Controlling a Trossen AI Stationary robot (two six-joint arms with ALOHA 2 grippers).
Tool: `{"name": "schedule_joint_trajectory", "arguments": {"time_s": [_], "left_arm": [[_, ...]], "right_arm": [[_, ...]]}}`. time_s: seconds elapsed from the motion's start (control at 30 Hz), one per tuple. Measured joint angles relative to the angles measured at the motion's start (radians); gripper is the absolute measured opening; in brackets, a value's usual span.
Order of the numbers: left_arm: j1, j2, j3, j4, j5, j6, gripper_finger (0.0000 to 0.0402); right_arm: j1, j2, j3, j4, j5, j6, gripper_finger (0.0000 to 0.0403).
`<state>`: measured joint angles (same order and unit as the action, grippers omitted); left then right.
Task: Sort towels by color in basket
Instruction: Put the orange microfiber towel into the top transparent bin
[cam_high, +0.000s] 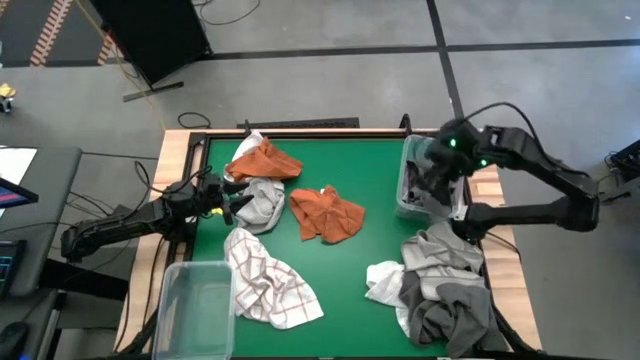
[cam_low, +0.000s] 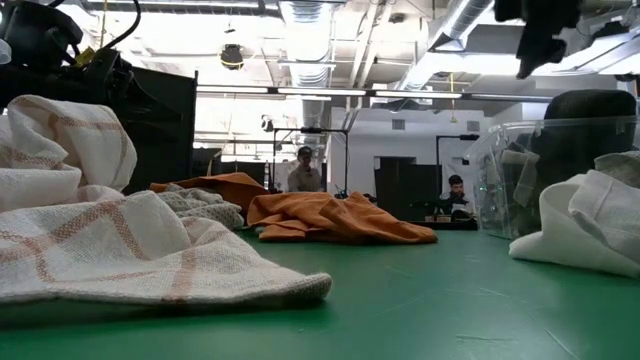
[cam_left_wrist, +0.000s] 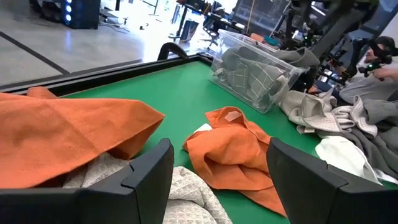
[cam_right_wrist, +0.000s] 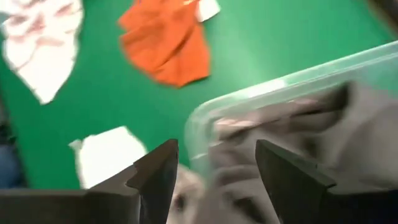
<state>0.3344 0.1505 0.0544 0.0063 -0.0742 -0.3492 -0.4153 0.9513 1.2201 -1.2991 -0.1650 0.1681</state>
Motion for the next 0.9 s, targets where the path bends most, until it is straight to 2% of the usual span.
{"name": "schedule_joint_trajectory", "arguments": {"time_s": [0.27, 0.47, 0.67, 0.9], "left_arm": [[0.000, 0.000, 0.000, 0.000, 0.000, 0.000, 0.0245], [0.000, 0.000, 0.000, -0.001, 0.010, -0.011, 0.0245], [0.000, 0.000, 0.000, 0.002, 0.104, 0.006, 0.0245], [0.000, 0.000, 0.000, 0.029, 0.152, 0.053, 0.0245]], "right_arm": [[0.371, 0.023, 0.000, 0.011, 0.004, 0.271, 0.0258], [0.592, 0.101, 0.000, 0.083, 0.039, 0.394, 0.0258], [0.728, 0.209, 0.000, 0.183, 0.093, 0.408, 0.0258], [0.809, 0.334, 0.000, 0.281, 0.187, 0.384, 0.0258]]}}
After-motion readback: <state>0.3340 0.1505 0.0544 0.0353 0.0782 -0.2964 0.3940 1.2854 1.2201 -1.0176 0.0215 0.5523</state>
